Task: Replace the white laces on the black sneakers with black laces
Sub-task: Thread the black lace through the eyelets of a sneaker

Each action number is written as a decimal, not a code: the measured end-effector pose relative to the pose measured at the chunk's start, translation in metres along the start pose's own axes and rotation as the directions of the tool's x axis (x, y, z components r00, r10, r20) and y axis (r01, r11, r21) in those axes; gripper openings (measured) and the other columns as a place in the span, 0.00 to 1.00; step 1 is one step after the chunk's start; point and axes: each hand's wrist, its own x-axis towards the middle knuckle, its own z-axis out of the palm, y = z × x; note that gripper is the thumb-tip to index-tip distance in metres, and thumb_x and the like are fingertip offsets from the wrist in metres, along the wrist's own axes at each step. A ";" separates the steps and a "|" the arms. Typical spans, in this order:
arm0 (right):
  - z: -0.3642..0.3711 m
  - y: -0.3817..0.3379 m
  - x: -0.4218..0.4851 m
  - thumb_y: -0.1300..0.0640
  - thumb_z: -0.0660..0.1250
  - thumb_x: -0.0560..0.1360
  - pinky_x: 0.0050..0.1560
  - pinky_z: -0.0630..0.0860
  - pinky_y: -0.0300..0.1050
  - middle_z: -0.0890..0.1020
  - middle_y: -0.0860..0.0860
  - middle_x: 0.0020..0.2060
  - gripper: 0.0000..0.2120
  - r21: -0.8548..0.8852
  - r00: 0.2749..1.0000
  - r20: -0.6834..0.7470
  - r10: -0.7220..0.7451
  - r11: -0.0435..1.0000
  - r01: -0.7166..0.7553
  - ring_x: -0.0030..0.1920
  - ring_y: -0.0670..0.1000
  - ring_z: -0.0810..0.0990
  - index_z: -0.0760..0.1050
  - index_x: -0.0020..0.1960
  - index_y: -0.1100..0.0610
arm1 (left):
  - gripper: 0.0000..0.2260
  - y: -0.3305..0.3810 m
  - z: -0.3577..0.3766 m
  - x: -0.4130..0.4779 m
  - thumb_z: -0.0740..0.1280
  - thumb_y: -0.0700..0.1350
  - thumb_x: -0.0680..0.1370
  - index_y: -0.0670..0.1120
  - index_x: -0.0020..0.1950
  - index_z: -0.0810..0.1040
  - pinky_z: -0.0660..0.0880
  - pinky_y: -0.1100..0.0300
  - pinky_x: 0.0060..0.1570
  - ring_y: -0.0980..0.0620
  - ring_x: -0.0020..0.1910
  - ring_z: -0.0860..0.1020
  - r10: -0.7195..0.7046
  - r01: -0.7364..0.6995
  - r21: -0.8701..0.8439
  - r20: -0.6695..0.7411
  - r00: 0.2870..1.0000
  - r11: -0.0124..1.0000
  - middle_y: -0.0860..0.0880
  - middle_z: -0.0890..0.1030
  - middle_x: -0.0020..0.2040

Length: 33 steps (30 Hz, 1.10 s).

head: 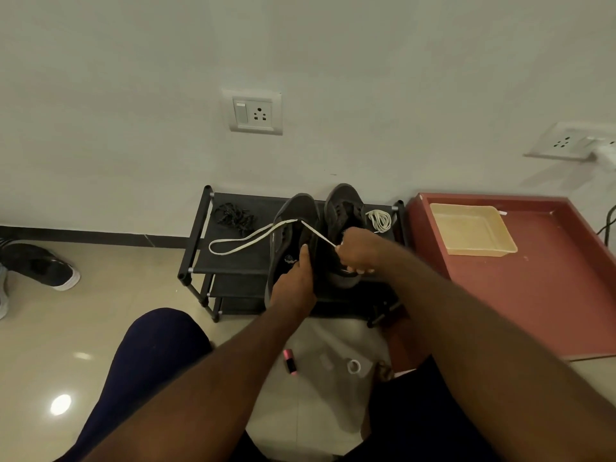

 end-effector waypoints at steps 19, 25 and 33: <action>0.030 -0.008 -0.032 0.54 0.60 0.80 0.32 0.79 0.41 0.82 0.53 0.32 0.17 0.905 0.947 0.000 -0.322 -0.402 -0.137 0.31 0.49 0.82 0.82 0.42 0.61 | 0.33 -0.025 -0.006 0.035 0.62 0.59 0.79 0.53 0.80 0.52 0.62 0.38 0.72 0.38 0.78 0.51 0.166 -0.169 0.062 0.044 0.985 0.984 0.42 0.52 0.80; -0.034 -0.028 -0.032 0.54 0.55 0.85 0.66 0.76 0.51 0.81 0.61 0.61 0.17 0.508 0.851 -0.524 -0.026 -0.812 0.288 0.63 0.57 0.81 0.76 0.64 0.63 | 0.36 -0.017 -0.002 0.024 0.64 0.56 0.80 0.50 0.81 0.47 0.60 0.38 0.73 0.39 0.79 0.47 0.134 -0.138 0.079 0.053 0.989 0.987 0.42 0.47 0.81; -0.059 0.017 0.021 0.63 0.60 0.79 0.54 0.74 0.49 0.82 0.60 0.54 0.08 -0.404 0.898 -0.402 -0.182 0.915 0.005 0.57 0.60 0.80 0.78 0.52 0.62 | 0.37 -0.020 0.001 0.023 0.65 0.55 0.80 0.51 0.81 0.47 0.60 0.38 0.73 0.40 0.79 0.47 0.117 -0.119 0.051 0.041 0.992 0.992 0.43 0.47 0.81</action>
